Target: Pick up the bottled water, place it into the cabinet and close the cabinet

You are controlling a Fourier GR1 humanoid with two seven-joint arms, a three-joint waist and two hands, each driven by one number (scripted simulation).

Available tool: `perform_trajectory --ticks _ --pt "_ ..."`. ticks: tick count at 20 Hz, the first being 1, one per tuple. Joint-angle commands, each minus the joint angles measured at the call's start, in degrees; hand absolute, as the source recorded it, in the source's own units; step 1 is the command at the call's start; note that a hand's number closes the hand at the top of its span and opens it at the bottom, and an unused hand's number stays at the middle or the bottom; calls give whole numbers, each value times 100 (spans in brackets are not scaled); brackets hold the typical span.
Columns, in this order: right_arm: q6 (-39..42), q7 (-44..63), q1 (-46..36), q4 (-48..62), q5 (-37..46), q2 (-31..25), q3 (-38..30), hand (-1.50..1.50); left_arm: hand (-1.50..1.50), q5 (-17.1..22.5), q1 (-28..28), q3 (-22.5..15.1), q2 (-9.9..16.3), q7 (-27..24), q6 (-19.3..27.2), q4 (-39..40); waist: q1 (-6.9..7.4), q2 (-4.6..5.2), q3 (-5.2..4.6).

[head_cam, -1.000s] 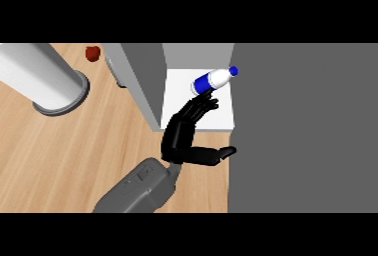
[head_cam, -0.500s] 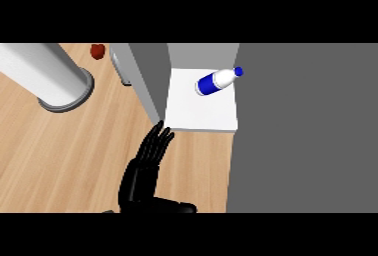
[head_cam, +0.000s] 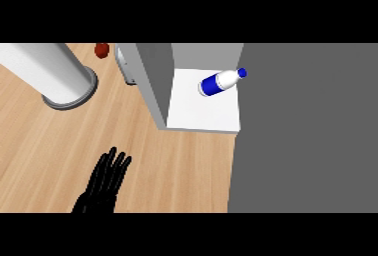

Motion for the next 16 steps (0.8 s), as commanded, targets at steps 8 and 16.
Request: perform_trajectory --ticks 8,16 --pt "-331 1630 -923 -998 925 24 1338 150 -150 474 1238 867 1575 -763 -1315 -612 45 98 -12" --pt "-217 2404 -2305 -629 598 8 1635 150 -150 592 1617 1183 2134 -1101 -2081 -471 379 190 -32"
